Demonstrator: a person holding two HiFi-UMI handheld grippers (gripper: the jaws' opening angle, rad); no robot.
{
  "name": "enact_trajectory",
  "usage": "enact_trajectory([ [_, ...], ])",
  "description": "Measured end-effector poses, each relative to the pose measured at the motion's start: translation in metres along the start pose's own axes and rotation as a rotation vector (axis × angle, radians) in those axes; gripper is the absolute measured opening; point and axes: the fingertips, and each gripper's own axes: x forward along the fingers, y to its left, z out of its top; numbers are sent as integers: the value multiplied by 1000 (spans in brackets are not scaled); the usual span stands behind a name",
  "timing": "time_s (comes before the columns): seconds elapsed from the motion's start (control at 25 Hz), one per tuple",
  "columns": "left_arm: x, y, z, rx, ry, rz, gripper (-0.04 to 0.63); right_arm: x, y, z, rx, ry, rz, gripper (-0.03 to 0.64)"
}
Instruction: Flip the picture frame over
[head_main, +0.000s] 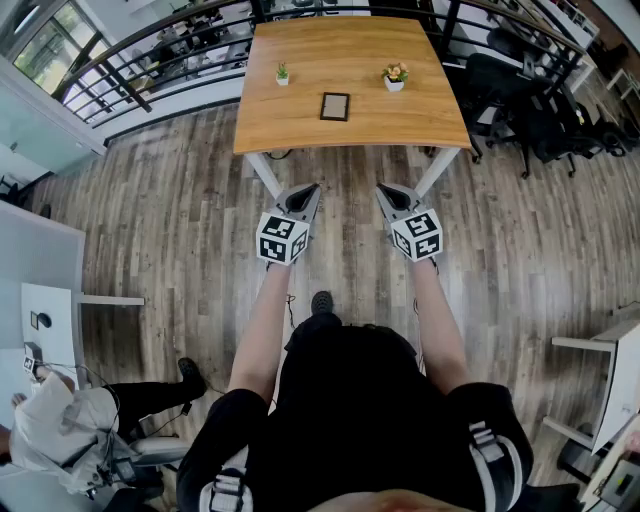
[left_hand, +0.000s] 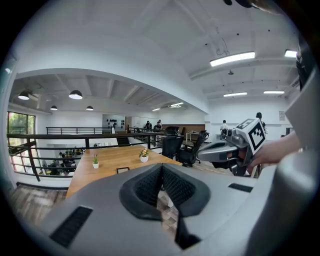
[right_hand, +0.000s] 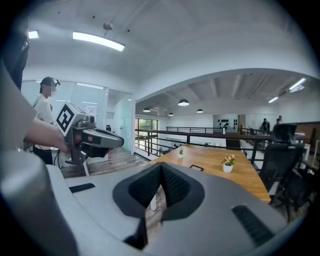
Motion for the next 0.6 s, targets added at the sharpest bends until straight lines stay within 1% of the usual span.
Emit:
enact_trajectory([
  [0.32,12,61,8,11,-9,-45,20,56,9,18,0,-5,-40,6],
  [0.48,18,75,3,7,-3,-84,20,74,10,16,12,9,-67,6],
  [0.6,20,86,-3,-9,6,-95,20,82,11,13,19,25,-83,7],
])
